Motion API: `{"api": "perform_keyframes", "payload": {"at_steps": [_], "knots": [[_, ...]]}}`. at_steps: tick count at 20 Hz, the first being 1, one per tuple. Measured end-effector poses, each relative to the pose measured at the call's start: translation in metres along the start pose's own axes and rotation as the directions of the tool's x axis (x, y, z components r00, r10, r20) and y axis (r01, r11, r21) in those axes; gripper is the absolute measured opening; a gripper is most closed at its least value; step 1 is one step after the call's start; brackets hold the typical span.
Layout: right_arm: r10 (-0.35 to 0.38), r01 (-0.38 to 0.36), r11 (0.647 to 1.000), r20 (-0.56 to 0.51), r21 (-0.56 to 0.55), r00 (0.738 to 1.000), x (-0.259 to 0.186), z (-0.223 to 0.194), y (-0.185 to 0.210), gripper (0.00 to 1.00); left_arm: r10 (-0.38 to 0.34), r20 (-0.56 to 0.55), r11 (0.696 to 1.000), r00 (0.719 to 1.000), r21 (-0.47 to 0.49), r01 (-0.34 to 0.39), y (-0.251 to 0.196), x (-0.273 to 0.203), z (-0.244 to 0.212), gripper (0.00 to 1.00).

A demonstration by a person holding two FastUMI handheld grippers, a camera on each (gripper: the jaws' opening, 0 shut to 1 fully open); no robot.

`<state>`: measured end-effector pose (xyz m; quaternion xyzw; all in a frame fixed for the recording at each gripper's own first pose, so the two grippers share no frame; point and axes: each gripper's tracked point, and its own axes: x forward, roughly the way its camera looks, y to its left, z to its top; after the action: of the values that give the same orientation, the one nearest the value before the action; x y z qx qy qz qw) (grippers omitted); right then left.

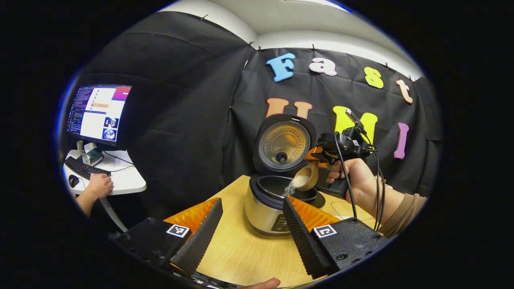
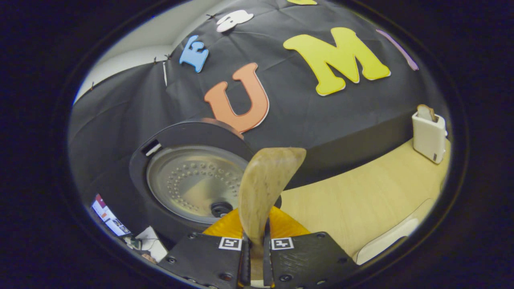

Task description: Close the left gripper, press the button to open the rice cooker; take a wooden spoon from the chopstick holder with the right hand, scoop a spoonful of rice and pour it into the rice cooker, then put the wooden spoon back into the chopstick holder.

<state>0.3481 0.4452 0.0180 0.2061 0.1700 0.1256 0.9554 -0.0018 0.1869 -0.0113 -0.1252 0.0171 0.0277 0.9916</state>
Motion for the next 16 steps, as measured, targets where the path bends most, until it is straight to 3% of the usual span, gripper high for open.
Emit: {"api": "perform_keyframes", "payload": {"at_steps": [4,9,13,16], "knots": [[-0.050,0.060,0.991,0.081,-0.119,0.995,0.000,0.013,-0.004,0.12,0.016,-0.007,1.000,1.000,0.017,-0.016,0.001,0.002,-0.001,0.96],[-0.094,0.140,0.931,0.150,-0.337,0.984,-0.001,0.018,0.000,0.14,0.000,-0.015,0.999,1.000,0.035,0.001,-0.009,0.002,-0.004,0.96],[-0.126,0.184,0.899,0.166,-0.398,0.978,0.002,0.014,0.005,0.12,-0.039,-0.013,0.999,0.999,0.031,0.040,-0.017,0.002,-0.005,0.96],[-0.129,0.193,0.868,0.167,-0.458,0.977,0.003,0.006,0.012,0.12,-0.013,-0.026,1.000,1.000,0.007,0.013,-0.001,0.005,-0.011,0.96]]}}
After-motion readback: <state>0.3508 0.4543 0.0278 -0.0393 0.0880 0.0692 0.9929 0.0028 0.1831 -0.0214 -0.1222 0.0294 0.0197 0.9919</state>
